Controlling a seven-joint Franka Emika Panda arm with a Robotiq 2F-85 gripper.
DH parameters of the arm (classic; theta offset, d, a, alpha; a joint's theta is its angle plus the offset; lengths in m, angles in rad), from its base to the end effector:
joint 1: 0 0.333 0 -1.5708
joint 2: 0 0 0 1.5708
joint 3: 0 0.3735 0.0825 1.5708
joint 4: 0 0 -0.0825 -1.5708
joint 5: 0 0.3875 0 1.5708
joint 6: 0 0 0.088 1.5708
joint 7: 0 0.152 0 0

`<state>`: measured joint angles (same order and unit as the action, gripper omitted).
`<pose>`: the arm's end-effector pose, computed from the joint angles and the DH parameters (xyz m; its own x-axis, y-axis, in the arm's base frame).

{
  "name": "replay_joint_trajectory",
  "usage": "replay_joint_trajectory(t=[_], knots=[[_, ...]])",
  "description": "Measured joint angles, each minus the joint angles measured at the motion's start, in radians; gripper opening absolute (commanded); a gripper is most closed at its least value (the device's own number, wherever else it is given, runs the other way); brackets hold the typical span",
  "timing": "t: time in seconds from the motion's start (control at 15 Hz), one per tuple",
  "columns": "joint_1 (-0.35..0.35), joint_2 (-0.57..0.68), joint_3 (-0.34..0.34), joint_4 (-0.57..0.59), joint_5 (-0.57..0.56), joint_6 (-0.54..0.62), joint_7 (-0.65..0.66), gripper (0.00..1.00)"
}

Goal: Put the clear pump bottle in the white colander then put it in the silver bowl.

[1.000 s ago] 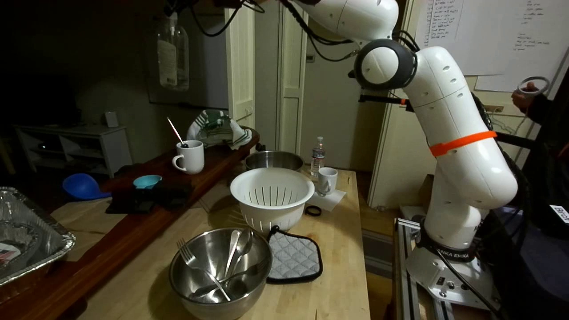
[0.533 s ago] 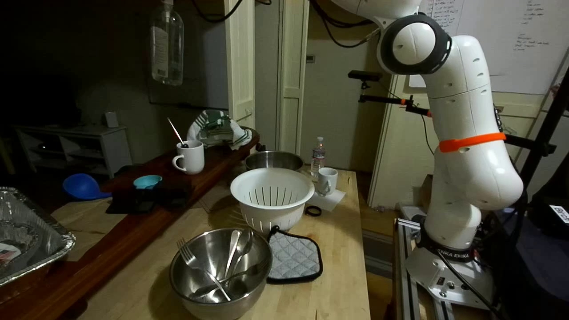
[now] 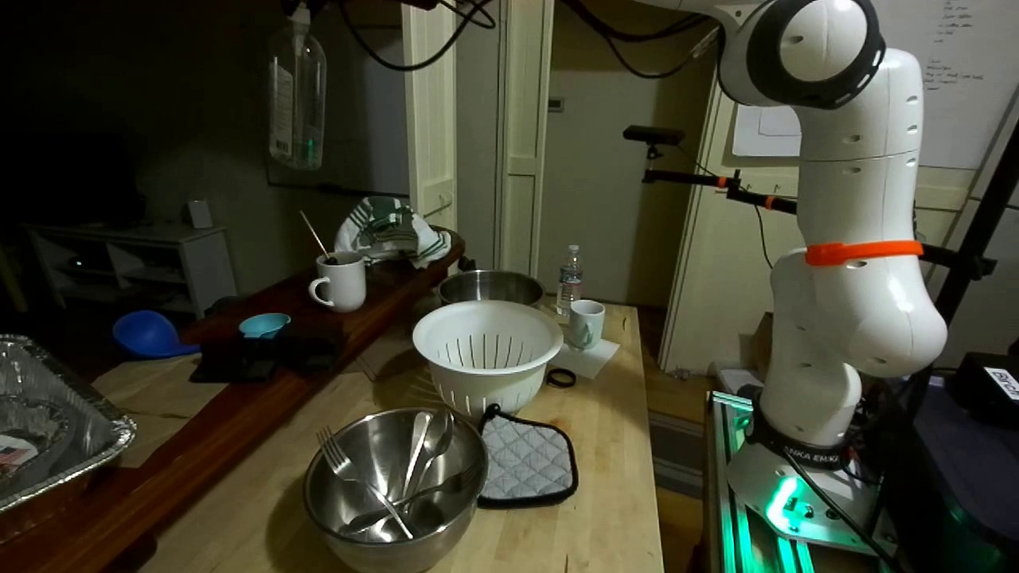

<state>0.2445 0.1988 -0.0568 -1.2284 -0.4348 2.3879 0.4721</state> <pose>0.6904 0.1203 0.8090 0.5068 -0.0347 0.8614 -0.1352 -0.9900 0.0396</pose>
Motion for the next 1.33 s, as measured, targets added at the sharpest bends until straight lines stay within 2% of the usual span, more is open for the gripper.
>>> replay_joint_trajectory(t=[0.4,0.67,0.87,1.0,1.2,1.33], knots=[[0.076,-0.167,-0.025,-0.291,-0.346,0.025,0.433,0.09],[0.082,-0.297,-0.005,-0.473,-0.525,0.017,0.717,0.09],[0.014,-0.399,0.107,-0.624,-0.636,-0.010,0.909,0.09],[-0.017,-0.470,0.184,-0.741,-0.670,-0.049,1.034,0.09],[-0.024,-0.570,0.275,-0.916,-0.643,-0.156,1.216,0.09],[-0.016,-0.634,0.318,-1.028,-0.570,-0.219,1.298,0.09]])
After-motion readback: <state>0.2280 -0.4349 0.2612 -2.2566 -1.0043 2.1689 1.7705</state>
